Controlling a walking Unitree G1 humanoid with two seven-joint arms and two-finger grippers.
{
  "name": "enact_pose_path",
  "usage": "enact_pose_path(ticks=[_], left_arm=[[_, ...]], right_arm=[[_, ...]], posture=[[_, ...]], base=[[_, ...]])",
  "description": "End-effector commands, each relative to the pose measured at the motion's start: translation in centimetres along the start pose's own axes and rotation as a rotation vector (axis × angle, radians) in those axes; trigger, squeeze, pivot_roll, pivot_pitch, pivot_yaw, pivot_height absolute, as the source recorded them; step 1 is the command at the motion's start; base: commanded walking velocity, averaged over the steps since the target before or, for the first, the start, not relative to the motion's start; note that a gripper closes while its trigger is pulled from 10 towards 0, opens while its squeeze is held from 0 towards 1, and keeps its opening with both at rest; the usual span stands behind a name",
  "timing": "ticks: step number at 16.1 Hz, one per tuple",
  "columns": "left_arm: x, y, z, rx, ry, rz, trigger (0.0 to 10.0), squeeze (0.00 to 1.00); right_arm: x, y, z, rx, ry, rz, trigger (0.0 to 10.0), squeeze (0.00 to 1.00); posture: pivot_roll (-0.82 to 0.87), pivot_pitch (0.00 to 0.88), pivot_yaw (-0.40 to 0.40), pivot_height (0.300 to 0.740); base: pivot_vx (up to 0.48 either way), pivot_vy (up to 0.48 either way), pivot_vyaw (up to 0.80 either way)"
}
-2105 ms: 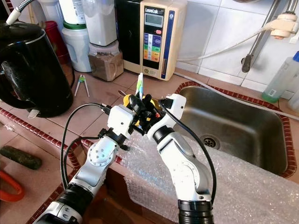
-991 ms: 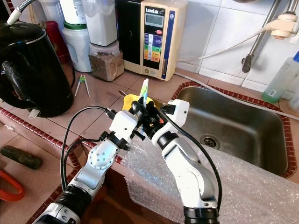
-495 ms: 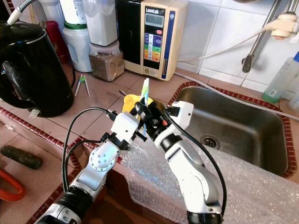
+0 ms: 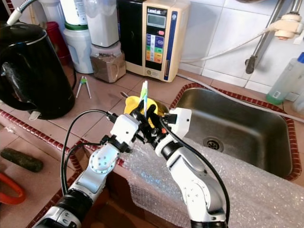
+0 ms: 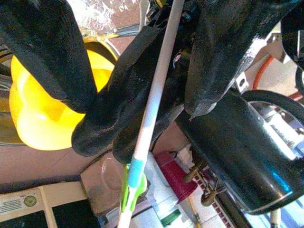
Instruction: Kitchen organization
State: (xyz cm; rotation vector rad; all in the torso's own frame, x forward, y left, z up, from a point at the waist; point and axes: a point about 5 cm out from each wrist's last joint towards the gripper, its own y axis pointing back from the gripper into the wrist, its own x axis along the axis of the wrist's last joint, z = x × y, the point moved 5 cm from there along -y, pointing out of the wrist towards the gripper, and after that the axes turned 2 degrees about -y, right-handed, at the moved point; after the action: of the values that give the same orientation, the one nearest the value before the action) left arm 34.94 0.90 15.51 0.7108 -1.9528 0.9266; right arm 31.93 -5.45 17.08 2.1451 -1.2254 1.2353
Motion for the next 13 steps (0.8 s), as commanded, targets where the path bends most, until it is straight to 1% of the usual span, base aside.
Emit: enact_pose_path(ticks=[1, 4, 5, 6, 11, 13], left_arm=[[0.6, -0.7, -0.4, 0.013, -0.011, 0.017, 10.0, 0.0], [0.6, -0.8, -0.4, 0.013, -0.012, 0.017, 10.0, 0.0], [0.6, -0.8, -0.3, 0.012, -0.011, 0.016, 10.0, 0.0], [0.6, -0.8, -0.3, 0.012, -0.011, 0.016, 10.0, 0.0], [0.5, -0.7, -0.4, 0.01, -0.013, 0.011, 10.0, 0.0], [0.4, -0.7, -0.4, 0.008, -0.014, 0.011, 10.0, 0.0]], right_arm=[[-0.7, 0.1, -0.9, 0.042, 0.005, -0.04, 10.0, 0.0], [-0.9, 0.2, -1.1, 0.057, 0.006, -0.057, 10.0, 0.0], [-0.9, 0.3, -1.4, 0.07, -0.003, -0.059, 0.3, 0.0], [-0.9, 0.3, -1.4, 0.073, -0.006, -0.059, 0.0, 0.0], [-0.2, 1.1, -1.5, 0.084, -0.035, -0.039, 0.0, 0.0], [0.1, 1.6, -1.1, 0.08, -0.037, -0.029, 0.0, 0.0]], posture=[[0.01, 0.0, -0.022, 0.74], [0.0, 0.0, -0.02, 0.74], [0.0, 0.0, -0.021, 0.74], [0.0, 0.0, -0.02, 0.74], [0.0, 0.0, -0.016, 0.74], [0.0, 0.0, -0.014, 0.74]], base=[[0.0, 0.0, 0.0], [0.0, 0.0, 0.0], [0.0, 0.0, 0.0], [0.0, 0.0, 0.0], [0.0, 0.0, 0.0], [0.0, 0.0, 0.0]])
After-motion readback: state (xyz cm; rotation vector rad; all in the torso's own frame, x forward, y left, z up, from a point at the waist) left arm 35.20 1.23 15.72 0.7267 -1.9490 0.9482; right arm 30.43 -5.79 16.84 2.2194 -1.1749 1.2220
